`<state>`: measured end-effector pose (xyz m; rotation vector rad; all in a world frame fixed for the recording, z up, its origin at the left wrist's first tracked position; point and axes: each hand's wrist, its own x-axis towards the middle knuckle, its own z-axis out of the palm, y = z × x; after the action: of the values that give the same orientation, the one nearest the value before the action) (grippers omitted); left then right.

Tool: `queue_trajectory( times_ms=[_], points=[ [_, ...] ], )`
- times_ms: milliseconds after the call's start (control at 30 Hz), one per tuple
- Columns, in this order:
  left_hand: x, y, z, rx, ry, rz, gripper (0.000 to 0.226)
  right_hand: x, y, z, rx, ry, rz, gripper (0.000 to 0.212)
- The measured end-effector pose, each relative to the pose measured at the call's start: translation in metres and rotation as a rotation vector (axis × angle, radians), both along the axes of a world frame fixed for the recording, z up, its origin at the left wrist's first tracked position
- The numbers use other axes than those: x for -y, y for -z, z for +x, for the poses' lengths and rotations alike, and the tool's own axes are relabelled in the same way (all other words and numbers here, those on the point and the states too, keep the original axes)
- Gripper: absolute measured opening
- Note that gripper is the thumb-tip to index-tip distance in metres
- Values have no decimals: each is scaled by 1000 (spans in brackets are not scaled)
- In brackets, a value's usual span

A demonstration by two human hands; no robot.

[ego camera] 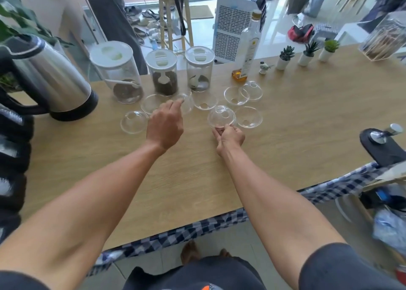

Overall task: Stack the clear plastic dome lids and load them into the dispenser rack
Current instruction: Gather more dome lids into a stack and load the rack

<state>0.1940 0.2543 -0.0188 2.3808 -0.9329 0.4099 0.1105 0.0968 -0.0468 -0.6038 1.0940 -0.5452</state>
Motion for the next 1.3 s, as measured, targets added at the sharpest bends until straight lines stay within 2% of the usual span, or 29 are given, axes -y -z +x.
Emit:
queue_trajectory(
  times_ms=[100,200,267,367,433,500,567,633,700,767,800,867,933,1000,1067,1100,1167,1233,1300],
  points=[
    [3,-8,6,-62,6,-101,36,-8,7,-1,-18,52,48,10],
    [20,-16,10,-242,-8,-227,36,-12,8,-4,-43,87,44,12],
    [38,-23,7,-471,-25,-371,33,-12,9,-7,-87,97,29,19],
    [65,-30,-1,-885,-73,-599,23,-10,14,-13,-255,83,-19,24],
    [78,-29,-3,-1112,-110,-674,23,-5,15,-19,-345,67,-62,21],
    [86,-25,-5,-1247,-139,-676,25,1,12,-27,-376,63,-99,18],
    [92,-18,-11,-1320,-171,-661,27,11,6,-36,-477,-4,-218,19],
    [96,-11,-18,-1359,-191,-635,28,25,3,-48,-657,-107,-460,24],
    [101,-2,-22,-1370,-222,-617,31,41,3,-61,-791,-214,-820,20],
    [107,5,-26,-1367,-277,-615,30,61,10,-72,-915,-364,-1219,26],
    [110,8,-27,-1364,-309,-622,27,73,18,-74,-973,-454,-1368,30],
    [115,14,-30,-1359,-373,-641,22,92,25,-75,-1064,-651,-1525,35],
    [119,23,-31,-1348,-424,-645,17,106,30,-74,-1085,-788,-1594,31],
    [120,32,-30,-1336,-477,-641,8,117,33,-72,-1055,-828,-1633,24],
    [122,36,-30,-1287,-556,-576,26,123,36,-72,-967,-773,-1686,17],
    [122,35,-30,-1214,-598,-485,34,124,36,-72,-890,-717,-1702,14],
    [118,33,-28,-925,-625,-226,38,125,29,-70,-690,-602,-1657,13],
    [114,29,-19,-624,-510,-18,35,125,15,-63,-444,-552,-1475,15],
    [109,28,-4,-408,-318,168,47,127,-7,-54,-220,-533,-1201,18]
  ],
)
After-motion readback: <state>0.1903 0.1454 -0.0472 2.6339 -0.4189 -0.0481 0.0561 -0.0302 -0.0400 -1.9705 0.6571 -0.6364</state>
